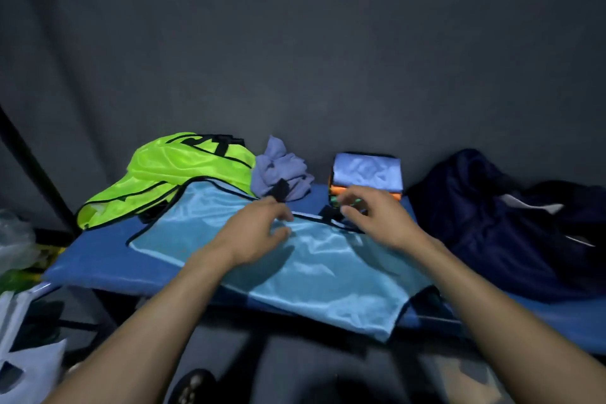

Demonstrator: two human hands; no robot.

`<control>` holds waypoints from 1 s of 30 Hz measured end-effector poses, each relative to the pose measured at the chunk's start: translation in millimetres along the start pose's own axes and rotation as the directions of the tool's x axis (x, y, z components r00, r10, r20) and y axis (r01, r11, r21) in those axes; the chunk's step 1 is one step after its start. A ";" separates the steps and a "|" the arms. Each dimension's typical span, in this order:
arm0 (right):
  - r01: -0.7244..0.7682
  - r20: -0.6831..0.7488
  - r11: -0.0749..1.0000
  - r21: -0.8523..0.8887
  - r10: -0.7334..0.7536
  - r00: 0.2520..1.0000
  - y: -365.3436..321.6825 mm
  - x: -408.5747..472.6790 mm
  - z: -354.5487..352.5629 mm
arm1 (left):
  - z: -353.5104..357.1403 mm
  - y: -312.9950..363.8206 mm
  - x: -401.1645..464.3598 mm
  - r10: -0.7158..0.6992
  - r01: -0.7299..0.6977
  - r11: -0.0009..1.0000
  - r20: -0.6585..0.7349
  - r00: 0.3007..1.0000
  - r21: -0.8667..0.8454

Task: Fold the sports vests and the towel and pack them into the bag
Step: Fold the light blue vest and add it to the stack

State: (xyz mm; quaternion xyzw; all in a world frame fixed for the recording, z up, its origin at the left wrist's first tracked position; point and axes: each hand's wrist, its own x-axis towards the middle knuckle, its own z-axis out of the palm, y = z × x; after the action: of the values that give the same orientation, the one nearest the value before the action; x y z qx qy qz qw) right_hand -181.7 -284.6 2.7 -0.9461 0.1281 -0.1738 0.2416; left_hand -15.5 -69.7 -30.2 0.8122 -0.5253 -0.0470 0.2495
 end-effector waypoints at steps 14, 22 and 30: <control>-0.396 -0.052 0.836 -0.380 0.408 0.912 97.7 -129.1 -72.0 | 97.9 148.8 38.9 0.403 -0.404 0.915 0.069 0.912 -0.009; -0.694 0.286 0.715 0.088 0.649 0.705 100.2 -143.4 -82.0 | 142.4 201.1 57.1 0.352 -0.378 0.872 0.140 0.926 0.311; -0.577 0.208 0.755 0.312 0.538 0.817 113.3 -141.0 -77.2 | 129.8 173.3 66.4 0.280 -0.283 0.959 0.117 0.953 0.009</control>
State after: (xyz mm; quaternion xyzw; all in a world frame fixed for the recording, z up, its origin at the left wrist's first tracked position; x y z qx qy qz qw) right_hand -357.6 -366.8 -28.2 -0.8114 0.3571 -0.0644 0.4581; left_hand -173.7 -230.1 -52.2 0.7280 -0.6497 -0.0506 0.2129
